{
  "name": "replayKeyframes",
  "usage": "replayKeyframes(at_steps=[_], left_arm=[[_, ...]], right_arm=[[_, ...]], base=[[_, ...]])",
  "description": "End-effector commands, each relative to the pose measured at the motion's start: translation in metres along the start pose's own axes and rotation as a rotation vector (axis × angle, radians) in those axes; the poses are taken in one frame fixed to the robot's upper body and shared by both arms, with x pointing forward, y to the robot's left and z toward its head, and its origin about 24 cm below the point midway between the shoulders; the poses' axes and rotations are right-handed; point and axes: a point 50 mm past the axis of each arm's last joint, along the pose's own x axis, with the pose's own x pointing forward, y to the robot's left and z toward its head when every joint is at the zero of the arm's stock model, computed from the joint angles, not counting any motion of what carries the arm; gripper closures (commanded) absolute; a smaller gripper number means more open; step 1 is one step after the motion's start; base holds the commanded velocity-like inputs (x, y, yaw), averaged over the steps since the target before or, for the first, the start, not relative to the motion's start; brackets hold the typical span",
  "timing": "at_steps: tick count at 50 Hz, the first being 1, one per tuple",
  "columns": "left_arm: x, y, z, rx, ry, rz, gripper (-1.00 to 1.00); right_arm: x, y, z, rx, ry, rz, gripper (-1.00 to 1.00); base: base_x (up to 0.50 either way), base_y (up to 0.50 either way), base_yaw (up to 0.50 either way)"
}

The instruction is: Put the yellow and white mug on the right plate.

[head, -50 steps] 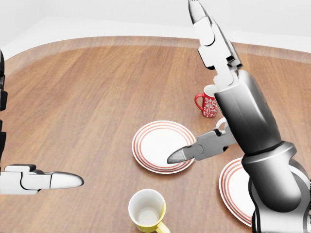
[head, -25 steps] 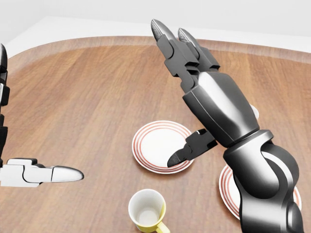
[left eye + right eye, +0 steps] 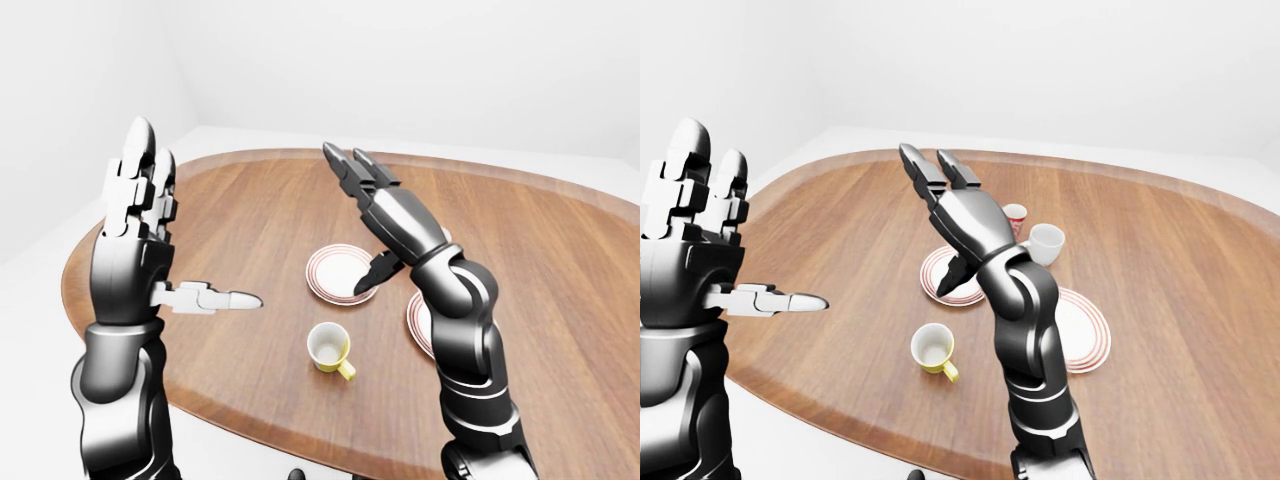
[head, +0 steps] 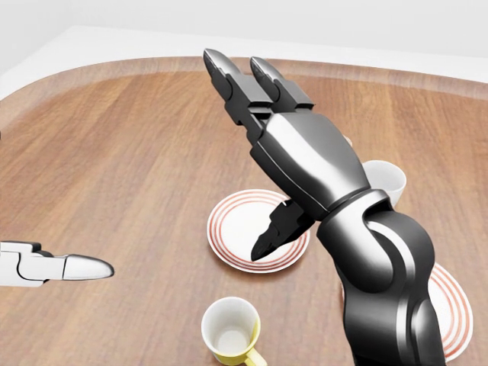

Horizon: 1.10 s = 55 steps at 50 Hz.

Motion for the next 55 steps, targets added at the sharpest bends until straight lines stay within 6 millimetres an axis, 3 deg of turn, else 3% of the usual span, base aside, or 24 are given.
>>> replayKeyframes(at_steps=[1, 6, 11, 14, 32, 55], left_arm=[[-0.004, 0.015, -0.008, 0.022, 0.044, 0.017, -1.0], [0.001, 0.024, 0.003, 0.042, -0.012, 0.036, -1.0], [-0.003, 0.026, -0.008, 0.041, 0.044, 0.034, -1.0], [0.001, 0.028, 0.002, 0.048, -0.01, 0.038, -1.0], [0.0, 0.029, 0.008, 0.056, -0.029, 0.039, -1.0], [0.0, 0.029, 0.011, 0.062, -0.043, 0.037, -1.0]], right_arm=[[0.011, 0.013, -0.001, 0.011, 0.023, 0.034, -1.0], [0.01, 0.024, -0.003, 0.035, 0.038, 0.047, -1.0], [0.012, 0.028, -0.005, 0.032, 0.054, 0.056, -1.0], [0.014, 0.028, -0.005, 0.025, 0.057, 0.054, -1.0], [0.014, 0.051, 0.017, 0.083, 0.016, 0.105, -1.0], [0.01, 0.062, 0.015, 0.097, 0.035, 0.134, -1.0]], base=[[0.0, 0.0, 0.0], [0.0, 0.0, 0.0], [0.0, 0.0, 0.0], [0.0, 0.0, 0.0], [0.0, 0.0, 0.0], [0.0, 0.0, 0.0]])
